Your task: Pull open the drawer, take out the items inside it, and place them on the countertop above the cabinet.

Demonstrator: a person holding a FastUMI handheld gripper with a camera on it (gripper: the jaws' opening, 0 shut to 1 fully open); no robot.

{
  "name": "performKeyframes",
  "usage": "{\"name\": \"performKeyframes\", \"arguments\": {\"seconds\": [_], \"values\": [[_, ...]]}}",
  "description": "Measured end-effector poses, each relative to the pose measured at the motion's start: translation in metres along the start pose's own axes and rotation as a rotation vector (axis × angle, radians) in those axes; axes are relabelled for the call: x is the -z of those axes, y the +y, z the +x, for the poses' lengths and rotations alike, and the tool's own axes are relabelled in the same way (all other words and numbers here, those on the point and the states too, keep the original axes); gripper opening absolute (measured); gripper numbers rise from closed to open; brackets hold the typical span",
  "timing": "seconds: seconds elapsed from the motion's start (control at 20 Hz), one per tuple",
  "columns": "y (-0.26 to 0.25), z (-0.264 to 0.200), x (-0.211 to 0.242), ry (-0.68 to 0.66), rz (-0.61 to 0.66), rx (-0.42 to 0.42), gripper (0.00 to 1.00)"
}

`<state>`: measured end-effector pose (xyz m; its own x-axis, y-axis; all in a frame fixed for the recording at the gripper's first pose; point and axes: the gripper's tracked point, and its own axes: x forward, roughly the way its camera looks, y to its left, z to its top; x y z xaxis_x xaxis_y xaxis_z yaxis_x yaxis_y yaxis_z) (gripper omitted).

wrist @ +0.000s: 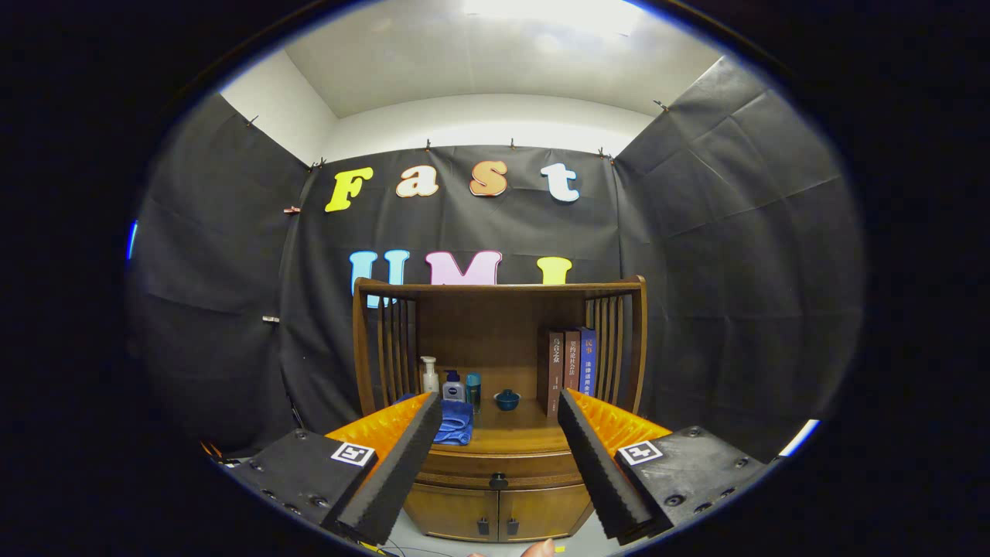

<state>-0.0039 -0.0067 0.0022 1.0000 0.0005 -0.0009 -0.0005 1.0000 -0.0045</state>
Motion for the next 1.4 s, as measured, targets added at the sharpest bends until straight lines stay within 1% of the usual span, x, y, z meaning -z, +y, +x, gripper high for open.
{"name": "performKeyframes", "arguments": {"seconds": [0.2, 0.4, 0.5, 0.65, 0.8, 1.0, 1.25, 1.4], "values": [[-0.004, 0.000, 0.000, 0.002, 0.007, 0.011, 0.98], [0.000, 0.000, 0.000, 0.001, 0.003, -0.003, 0.98], [0.001, 0.000, 0.003, 0.006, 0.004, -0.009, 0.98], [-0.005, 0.003, 0.012, 0.018, 0.009, 0.003, 0.98], [-0.011, 0.013, 0.020, 0.016, 0.027, 0.005, 0.98], [-0.018, 0.043, 0.032, -0.024, 0.020, 0.008, 0.98], [-0.012, 0.099, 0.070, -0.030, -0.012, -0.007, 0.98], [-0.004, 0.133, 0.101, -0.033, -0.003, -0.007, 0.99]]}}
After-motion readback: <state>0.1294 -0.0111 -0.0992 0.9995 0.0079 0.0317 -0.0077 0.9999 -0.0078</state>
